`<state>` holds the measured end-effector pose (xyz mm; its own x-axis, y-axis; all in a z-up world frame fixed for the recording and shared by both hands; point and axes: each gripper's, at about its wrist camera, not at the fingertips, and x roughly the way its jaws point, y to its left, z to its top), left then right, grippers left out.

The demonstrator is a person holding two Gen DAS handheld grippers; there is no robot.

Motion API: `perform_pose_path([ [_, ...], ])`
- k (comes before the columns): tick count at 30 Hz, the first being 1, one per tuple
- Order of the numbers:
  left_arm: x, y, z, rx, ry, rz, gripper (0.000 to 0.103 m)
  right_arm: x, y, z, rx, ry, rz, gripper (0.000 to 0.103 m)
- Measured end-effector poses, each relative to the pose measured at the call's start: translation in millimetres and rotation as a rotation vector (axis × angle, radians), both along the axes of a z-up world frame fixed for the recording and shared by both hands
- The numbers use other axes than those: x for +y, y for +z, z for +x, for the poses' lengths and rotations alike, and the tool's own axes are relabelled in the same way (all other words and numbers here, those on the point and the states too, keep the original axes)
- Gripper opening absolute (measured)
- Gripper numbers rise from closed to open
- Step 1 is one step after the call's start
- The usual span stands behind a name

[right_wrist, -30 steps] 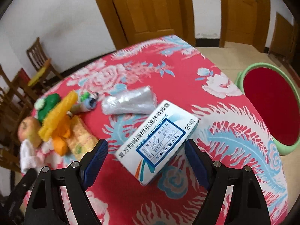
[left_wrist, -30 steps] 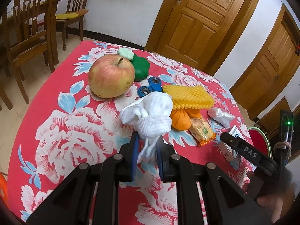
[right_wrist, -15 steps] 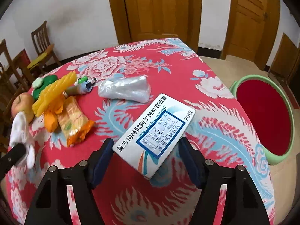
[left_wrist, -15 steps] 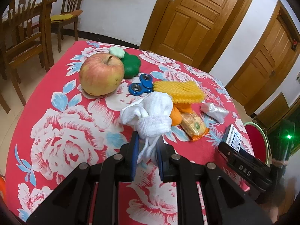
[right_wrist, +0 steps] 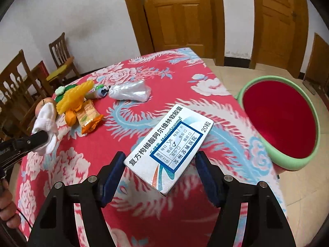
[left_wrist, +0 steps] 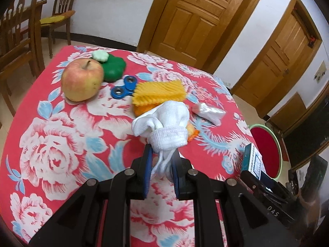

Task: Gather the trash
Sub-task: 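Carry the white cloth and medicine box over the bucket and open both tools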

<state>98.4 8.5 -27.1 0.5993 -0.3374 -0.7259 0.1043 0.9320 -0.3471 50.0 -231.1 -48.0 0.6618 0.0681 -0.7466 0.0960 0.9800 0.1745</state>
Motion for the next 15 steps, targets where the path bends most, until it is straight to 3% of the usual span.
perform_pose_path([
  [15,-68.8,14.4,-11.4,-0.015,-0.142,0.04,0.017,-57.6,19.6,-37.8,-0.069,-0.076,0.016,0.071],
])
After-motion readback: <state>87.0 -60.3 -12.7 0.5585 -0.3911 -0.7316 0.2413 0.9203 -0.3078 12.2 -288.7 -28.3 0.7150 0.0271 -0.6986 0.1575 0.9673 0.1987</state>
